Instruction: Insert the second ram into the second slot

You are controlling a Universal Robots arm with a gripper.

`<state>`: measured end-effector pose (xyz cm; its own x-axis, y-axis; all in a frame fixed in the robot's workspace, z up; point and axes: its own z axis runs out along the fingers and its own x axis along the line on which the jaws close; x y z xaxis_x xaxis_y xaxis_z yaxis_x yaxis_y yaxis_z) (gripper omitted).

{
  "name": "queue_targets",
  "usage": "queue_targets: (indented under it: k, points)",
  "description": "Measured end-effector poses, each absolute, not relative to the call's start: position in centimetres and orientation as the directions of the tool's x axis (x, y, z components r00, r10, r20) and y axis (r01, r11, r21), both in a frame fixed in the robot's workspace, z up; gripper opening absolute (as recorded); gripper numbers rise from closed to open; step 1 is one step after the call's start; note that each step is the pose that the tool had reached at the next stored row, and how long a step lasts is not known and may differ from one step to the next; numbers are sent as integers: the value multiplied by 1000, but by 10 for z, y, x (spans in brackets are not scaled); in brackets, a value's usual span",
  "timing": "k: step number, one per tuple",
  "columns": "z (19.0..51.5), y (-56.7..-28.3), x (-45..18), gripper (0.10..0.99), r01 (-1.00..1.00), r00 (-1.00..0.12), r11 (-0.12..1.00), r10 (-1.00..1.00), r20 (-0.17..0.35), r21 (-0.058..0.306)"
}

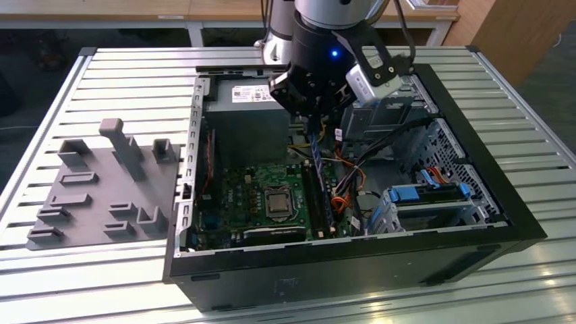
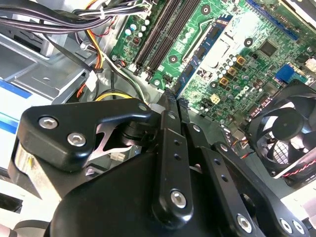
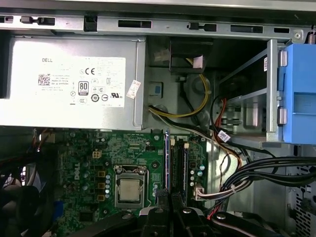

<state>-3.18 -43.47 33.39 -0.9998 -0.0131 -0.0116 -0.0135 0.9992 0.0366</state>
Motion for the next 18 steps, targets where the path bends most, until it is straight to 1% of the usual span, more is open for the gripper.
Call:
queue_targets:
  k: [18]
  points:
    - [329,-435,-32,133,-13,-1000,999,-13,-12,37]
